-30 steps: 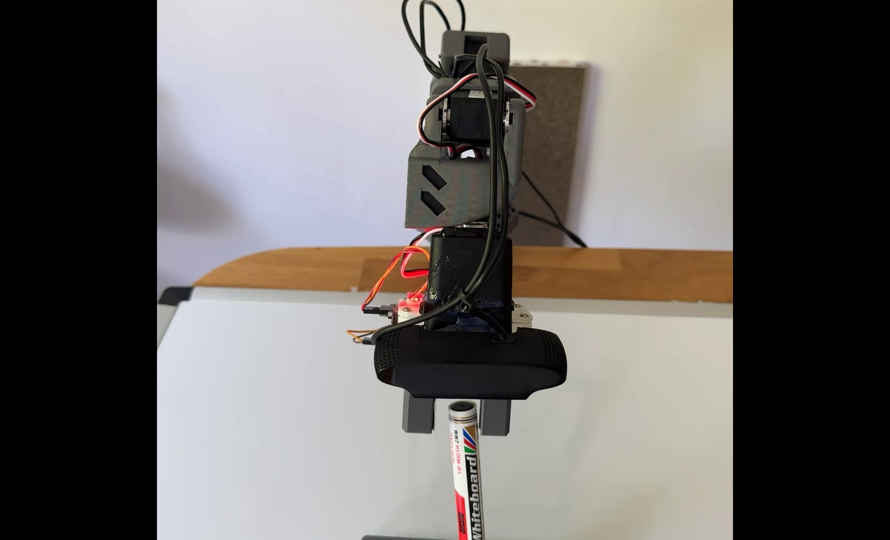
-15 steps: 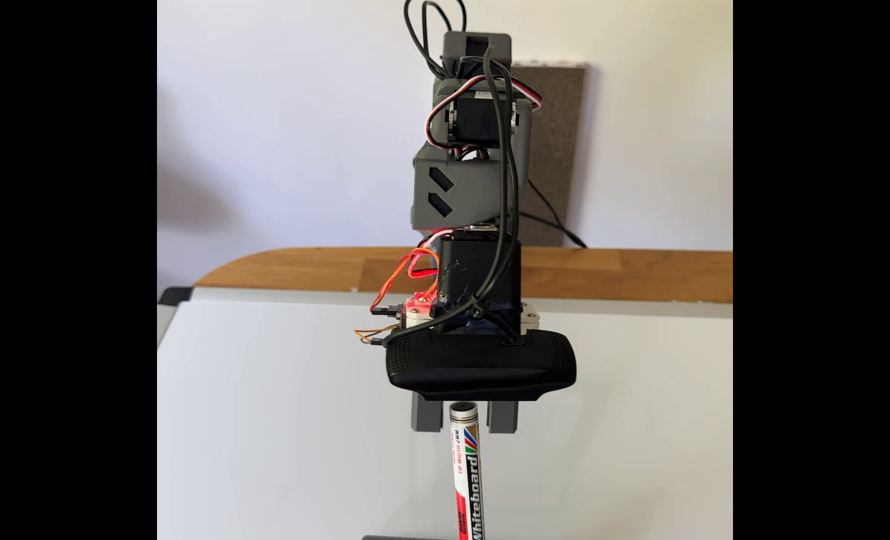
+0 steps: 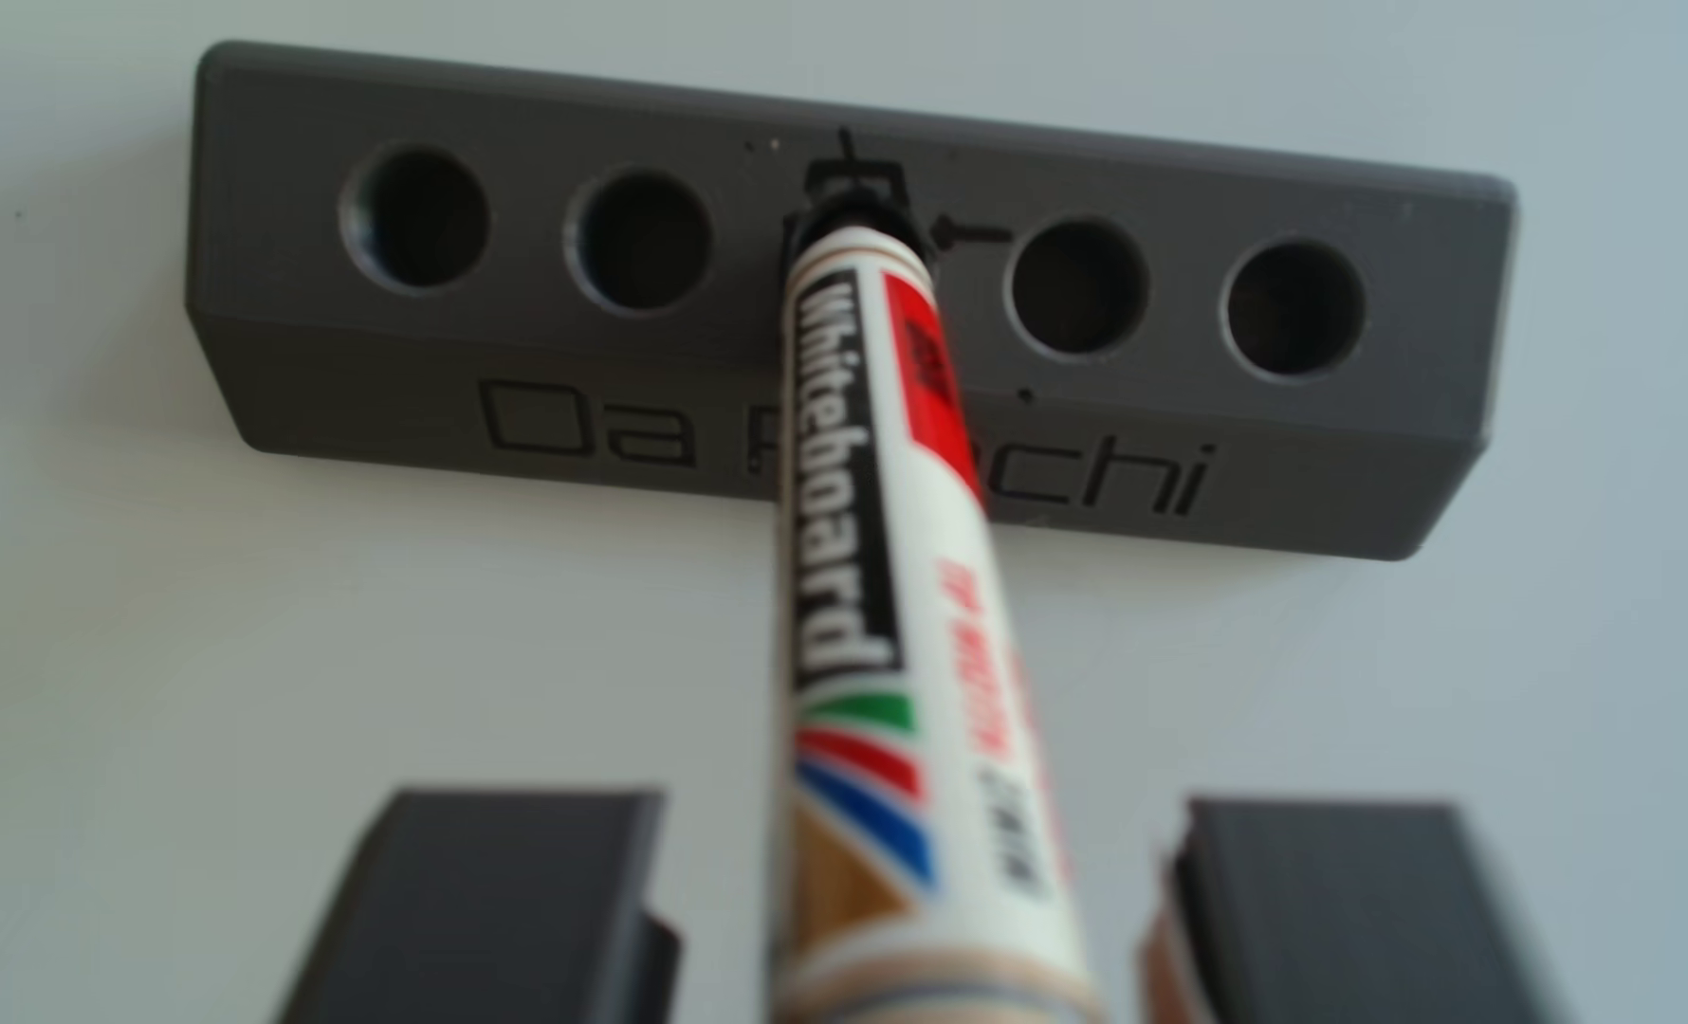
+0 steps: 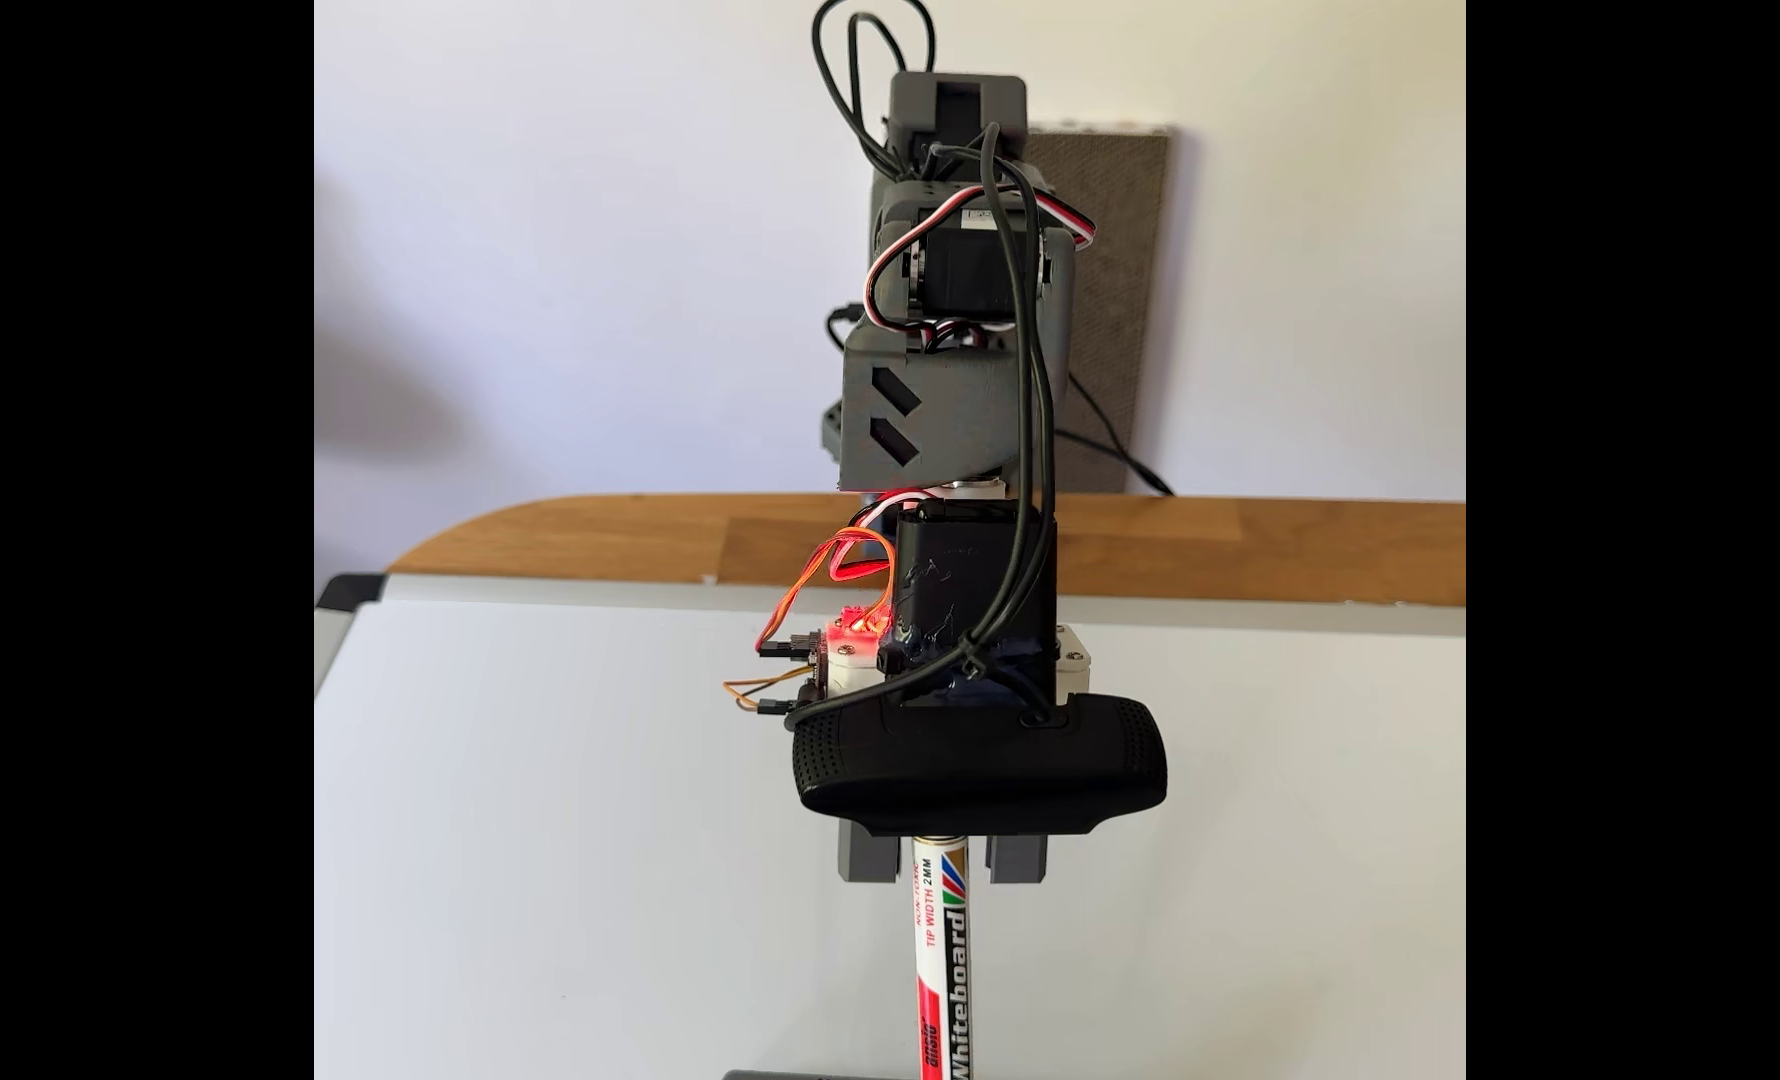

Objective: Draw a face

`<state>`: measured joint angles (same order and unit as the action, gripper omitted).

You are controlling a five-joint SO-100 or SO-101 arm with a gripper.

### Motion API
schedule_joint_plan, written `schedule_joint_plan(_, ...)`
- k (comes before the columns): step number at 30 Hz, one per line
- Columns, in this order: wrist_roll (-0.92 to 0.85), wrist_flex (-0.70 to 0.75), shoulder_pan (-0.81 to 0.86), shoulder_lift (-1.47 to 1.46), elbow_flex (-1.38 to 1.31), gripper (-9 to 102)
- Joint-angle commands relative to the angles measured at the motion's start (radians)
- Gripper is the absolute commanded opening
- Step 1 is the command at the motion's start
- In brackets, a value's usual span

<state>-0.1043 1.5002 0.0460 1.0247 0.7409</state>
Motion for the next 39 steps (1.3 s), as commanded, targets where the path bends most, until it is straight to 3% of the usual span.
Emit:
schedule_joint_plan(1,-0.006,-0.011,0.006,0.038,-0.064,97)
schedule_joint_plan(14,-0.006,-0.012,0.009,0.043,-0.066,96)
schedule_joint_plan(26,-0.006,-0.014,0.011,0.044,-0.066,67)
schedule_joint_plan(35,-0.006,-0.014,0.011,0.046,-0.067,56)
schedule_joint_plan(39,-0.006,-0.014,0.009,0.046,-0.067,46)
